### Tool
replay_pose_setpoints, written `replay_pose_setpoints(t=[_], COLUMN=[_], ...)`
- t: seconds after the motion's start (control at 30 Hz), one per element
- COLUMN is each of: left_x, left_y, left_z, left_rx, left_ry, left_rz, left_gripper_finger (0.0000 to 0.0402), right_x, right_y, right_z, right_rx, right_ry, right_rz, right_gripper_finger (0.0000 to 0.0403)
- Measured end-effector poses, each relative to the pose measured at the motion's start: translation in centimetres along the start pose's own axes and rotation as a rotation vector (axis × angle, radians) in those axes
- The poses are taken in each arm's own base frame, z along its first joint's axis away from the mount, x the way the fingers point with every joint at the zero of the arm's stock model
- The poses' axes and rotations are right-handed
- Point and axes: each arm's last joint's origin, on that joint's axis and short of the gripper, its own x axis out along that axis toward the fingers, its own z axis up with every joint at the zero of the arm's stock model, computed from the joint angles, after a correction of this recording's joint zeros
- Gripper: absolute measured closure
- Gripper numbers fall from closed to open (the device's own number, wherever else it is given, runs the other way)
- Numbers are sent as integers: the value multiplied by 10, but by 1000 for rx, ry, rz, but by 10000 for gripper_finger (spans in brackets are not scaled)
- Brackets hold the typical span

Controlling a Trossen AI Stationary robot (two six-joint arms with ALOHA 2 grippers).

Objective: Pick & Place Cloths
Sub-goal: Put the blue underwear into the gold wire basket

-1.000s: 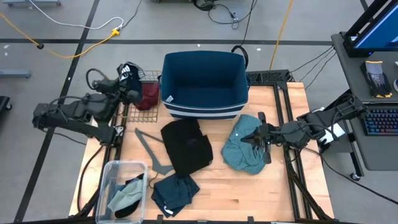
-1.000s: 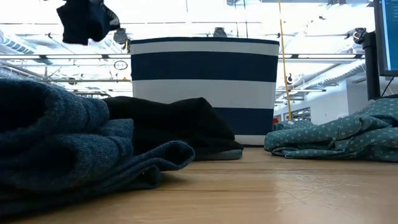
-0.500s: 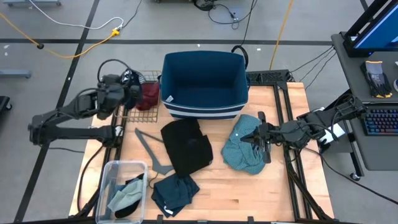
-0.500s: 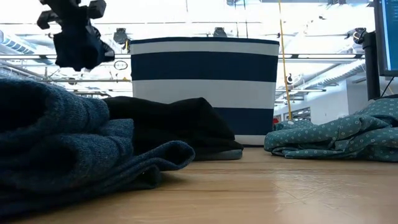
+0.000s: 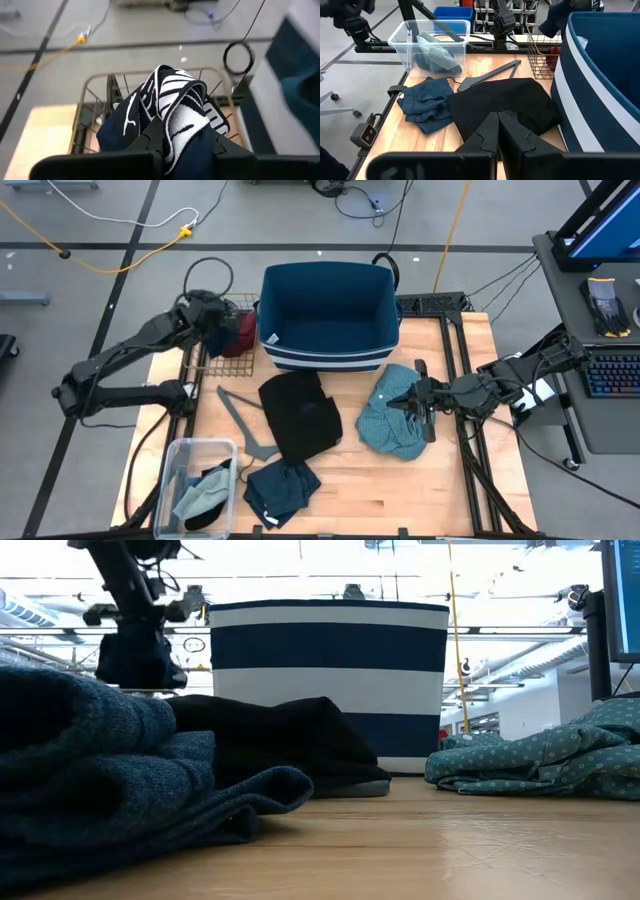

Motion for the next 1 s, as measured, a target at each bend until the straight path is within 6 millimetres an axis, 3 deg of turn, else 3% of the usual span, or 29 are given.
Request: replay_pose_setpoints(t=[0.5, 0.83, 1.0], left_x=[61, 81, 84], left_y=[7, 14, 15], left_z=[2, 1, 1], left_rx=[-129, -166, -195], left_ry=[284, 364, 377], left_rz=[-44, -20, -17], left_gripper_finger=[358, 358, 323], right_x=[0, 0, 0], right_y=[0, 0, 0], right_z=[0, 0, 0], right_rx=[0, 1, 1], right_ry=[0, 0, 0], right_rz=[1, 0, 0], right_gripper_finger=[403, 403, 403])
